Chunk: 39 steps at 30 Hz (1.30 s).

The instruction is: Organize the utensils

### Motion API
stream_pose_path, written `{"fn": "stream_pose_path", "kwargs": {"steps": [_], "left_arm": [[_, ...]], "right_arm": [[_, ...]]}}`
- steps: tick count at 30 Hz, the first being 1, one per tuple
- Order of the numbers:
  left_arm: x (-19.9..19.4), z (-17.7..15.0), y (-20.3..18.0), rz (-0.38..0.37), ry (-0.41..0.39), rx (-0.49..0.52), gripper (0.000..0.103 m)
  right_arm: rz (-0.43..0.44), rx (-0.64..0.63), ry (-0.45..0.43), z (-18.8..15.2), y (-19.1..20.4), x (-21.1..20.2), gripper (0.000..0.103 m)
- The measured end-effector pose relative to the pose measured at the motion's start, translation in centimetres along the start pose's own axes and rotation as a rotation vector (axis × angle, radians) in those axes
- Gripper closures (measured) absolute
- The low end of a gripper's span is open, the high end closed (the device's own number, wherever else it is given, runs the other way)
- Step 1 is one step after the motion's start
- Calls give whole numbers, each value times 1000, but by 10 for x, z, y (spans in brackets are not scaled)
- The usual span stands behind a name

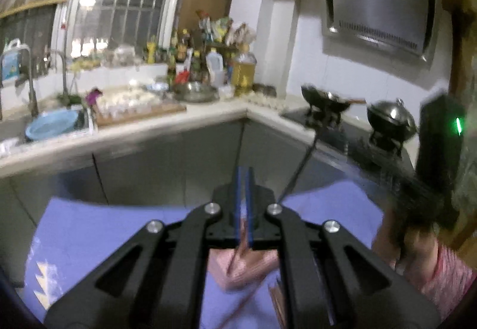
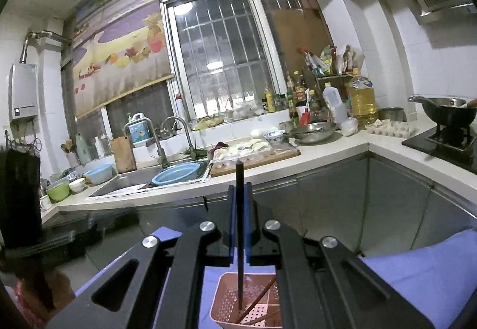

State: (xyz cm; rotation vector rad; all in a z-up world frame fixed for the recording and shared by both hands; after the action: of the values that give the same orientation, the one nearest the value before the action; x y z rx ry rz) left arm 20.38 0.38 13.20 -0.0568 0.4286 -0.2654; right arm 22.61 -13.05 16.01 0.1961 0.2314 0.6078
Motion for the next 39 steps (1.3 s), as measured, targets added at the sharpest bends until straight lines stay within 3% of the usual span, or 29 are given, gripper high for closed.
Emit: {"fn": "stream_pose_path", "kwargs": {"steps": [4,5,8,13,19,24,28,30,32,34,35,39], "left_arm": [[-1,-83,17,25,133,-20,98],[2,-106,23,30,181,-45,91],[13,-172,39,34,336,-130,89],[14,-222,58,148,406,-113,89],[14,-247,59,156,456,-103,89],[14,-251,61,157,470,-110,89],[16,-248,47,119,469,-94,89],[18,-248,35,82,474,-90,89],[21,-250,17,31,491,-86,89],[25,-253,2,-8,505,-86,89],[26,-256,-9,-35,514,-83,89],[30,-266,-41,-93,541,-58,89]], "right_arm": [[30,20,-6,-15,-2,-19,98],[34,21,-7,-17,-2,-23,98],[35,10,-4,-25,1,-30,98],[20,-8,-14,-21,4,-31,98],[12,-12,2,-21,4,-24,98],[-6,-8,98,-45,-1,5,98],[-48,5,190,-71,-9,22,96],[-57,23,179,-75,-10,17,94],[-65,19,151,-72,-8,6,84],[-65,11,108,-67,-4,-12,52],[-64,11,89,-66,-3,-19,45],[-68,-2,39,-68,1,-56,42]]}}
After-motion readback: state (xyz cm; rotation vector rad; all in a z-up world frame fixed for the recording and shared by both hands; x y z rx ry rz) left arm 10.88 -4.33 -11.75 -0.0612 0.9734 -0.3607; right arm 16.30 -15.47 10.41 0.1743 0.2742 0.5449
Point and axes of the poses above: each gripper's, at about its wrist camera, not at the fingertips, and x roughly the way its jaws point, y to its left, z to its top, the point moved 9 cm from there along x, roughly the way its jaws point, and after that the axes turned 5 degrees about z, right-handed, at the moved point
